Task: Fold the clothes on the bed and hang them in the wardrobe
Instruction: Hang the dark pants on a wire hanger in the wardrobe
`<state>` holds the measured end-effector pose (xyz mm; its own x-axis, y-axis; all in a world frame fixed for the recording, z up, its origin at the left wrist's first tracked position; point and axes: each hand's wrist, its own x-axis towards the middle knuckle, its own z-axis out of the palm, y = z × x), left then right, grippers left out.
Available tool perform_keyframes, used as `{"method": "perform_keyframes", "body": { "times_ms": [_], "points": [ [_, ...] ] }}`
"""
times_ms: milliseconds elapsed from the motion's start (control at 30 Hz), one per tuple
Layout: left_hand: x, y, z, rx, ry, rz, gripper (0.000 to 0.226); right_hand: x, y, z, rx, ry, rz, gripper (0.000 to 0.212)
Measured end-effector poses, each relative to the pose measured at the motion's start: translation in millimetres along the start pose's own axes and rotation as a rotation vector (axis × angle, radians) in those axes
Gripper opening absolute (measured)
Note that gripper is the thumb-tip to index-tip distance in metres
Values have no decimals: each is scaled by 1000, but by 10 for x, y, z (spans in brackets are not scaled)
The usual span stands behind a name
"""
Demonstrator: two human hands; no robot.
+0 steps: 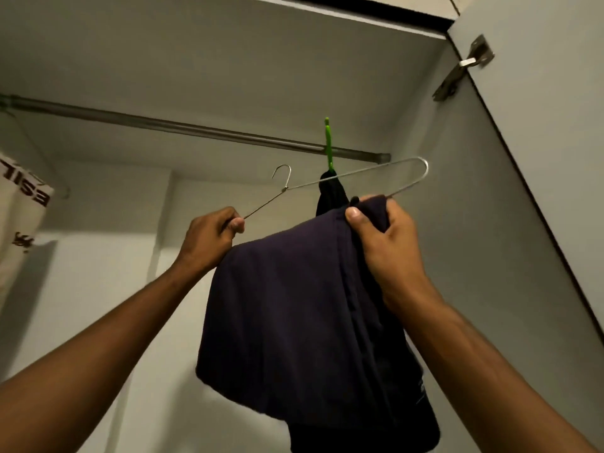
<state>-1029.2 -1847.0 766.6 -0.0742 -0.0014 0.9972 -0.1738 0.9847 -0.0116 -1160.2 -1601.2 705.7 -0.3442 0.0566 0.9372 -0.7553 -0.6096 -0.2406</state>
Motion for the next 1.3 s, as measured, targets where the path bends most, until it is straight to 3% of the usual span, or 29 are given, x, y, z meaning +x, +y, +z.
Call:
{"method": "perform_keyframes", "body": {
  "times_ms": [133,433,800,1033,1167,1300],
  "points": [
    [312,-295,453,-149,-9,-107,27,291,-8,412,-247,11,-215,6],
    [1446,-610,1012,-344,76,-259,39,1110,51,1383,-563,88,-488,13],
    [2466,-492,1307,-372,-82,-291,9,1965,115,1485,-602,229,-391,21],
    [2375,-664,1648,-382,-203,-384,37,2173,339,1528,-682,117,-341,28],
    [2180,-606,1775,-453,-188,-345,35,2015,542,1406,-685,143,-353,24],
    [2024,-514,1920,-535,-177,-311,50,1984,646,1164,-690,178,-283,26]
  ]
}}
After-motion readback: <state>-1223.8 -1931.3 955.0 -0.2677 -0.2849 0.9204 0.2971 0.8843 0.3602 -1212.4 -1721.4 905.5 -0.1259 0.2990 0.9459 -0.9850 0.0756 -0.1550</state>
